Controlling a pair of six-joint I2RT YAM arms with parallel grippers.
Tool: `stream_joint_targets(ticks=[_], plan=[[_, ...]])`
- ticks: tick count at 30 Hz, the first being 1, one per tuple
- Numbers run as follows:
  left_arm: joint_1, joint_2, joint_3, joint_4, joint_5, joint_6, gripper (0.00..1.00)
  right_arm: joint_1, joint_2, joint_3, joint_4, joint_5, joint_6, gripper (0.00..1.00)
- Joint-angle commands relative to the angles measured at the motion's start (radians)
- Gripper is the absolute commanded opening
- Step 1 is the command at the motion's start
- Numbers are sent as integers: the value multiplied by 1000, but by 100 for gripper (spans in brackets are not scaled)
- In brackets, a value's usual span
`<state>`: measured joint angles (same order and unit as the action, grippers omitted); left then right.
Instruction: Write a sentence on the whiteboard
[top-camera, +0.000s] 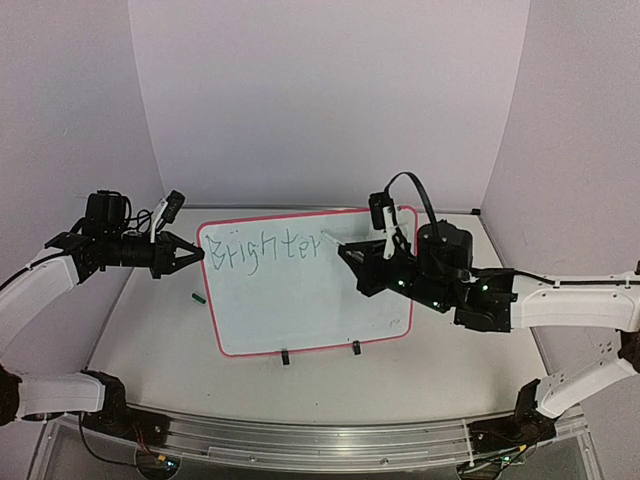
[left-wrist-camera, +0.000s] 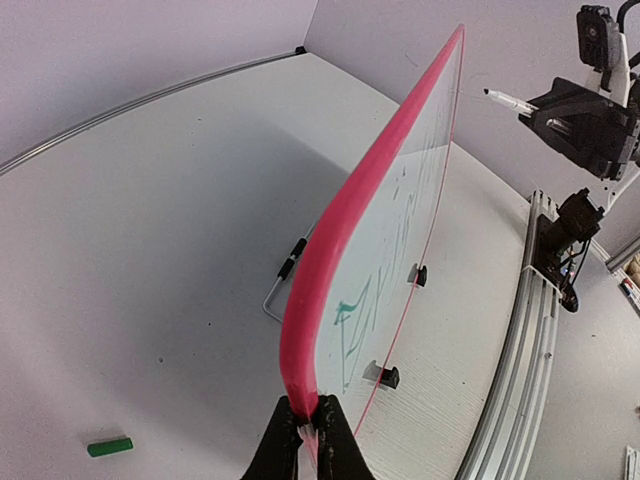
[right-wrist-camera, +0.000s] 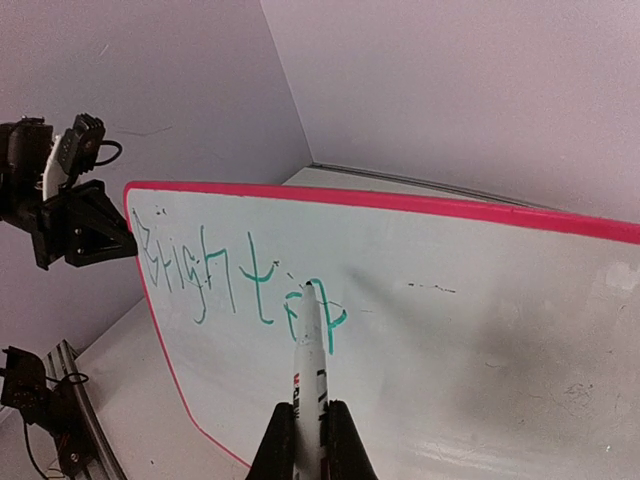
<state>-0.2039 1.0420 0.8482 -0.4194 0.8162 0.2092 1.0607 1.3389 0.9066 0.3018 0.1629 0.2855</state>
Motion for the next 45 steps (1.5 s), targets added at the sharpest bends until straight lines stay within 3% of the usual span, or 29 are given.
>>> stream_joint_targets(ticks=[1,10,23,34,45], plan=[[-14,22,-4,-48,-28,29,0,-3,-73,5,-75,-6,-25,0],[-15,27,-3,-49,-33,29,0,-43,-185,-61,-143,-4,-30,0],[-15,21,-5,-50,-32,28,0,-89,-73,-37,-82,-76,-31,0],[-15,23,-5,-50,-34,29,0,-90,-22,-22,-70,22,-12,0],[-15,26,-4,-51,-34,30,0,-90,-111,-71,-101,97,3,0]])
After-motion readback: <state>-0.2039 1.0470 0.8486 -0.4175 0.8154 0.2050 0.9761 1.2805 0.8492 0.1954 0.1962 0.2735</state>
